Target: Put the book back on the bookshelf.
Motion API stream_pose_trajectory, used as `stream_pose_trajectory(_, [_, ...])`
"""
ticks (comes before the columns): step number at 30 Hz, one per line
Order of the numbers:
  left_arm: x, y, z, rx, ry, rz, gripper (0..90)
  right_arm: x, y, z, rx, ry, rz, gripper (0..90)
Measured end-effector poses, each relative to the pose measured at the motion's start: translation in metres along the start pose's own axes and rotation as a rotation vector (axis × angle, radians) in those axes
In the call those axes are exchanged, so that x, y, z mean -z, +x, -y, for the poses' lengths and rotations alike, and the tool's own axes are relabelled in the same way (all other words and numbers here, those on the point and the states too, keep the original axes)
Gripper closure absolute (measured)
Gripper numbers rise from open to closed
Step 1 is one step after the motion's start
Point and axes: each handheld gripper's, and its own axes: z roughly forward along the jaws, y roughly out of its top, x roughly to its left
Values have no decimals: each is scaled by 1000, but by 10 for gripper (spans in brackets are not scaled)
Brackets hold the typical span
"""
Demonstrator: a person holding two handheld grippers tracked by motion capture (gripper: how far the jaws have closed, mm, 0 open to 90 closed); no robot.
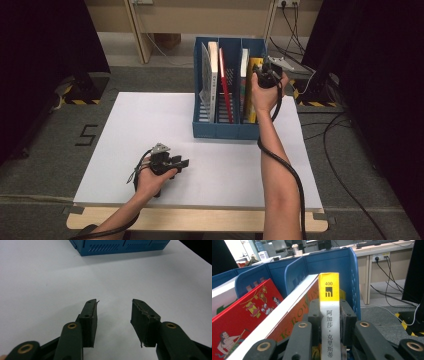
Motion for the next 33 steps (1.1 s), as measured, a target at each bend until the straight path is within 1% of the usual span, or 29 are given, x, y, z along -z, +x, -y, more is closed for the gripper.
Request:
stream_pose_trajectory(2, [0, 1, 1, 2, -3, 1, 556, -1, -1, 1, 2, -1, 1, 761])
stream_pose_trajectory(3, [0, 1, 1, 2, -2, 1, 556, -2, -1, 2, -8, 0, 4, 761])
stream_pose_trajectory(7, [0, 2, 1, 2, 0, 0, 556, -4, -1, 4, 1, 4, 5, 761])
stream_pose_trajectory(16, [0, 1, 2, 3, -5, 3, 556, -6, -1, 7, 2, 1, 6, 759])
stream_pose_trajectory(20, [0, 2, 2, 7, -7, 3, 556, -6, 0, 8, 11, -3, 7, 758])
stream_pose_trajectory(22, [1, 2, 1, 3, -5, -1, 556, -6, 0, 8, 14, -4, 8, 758])
stream_pose_trajectory(26, [1, 3, 2, 4, -7, 0, 556, -6, 0, 10, 18, 1, 8, 752])
stream_pose_trajectory(33, [3, 3, 2, 8, -14, -2, 556, -3, 1, 7, 30, 23, 20, 743])
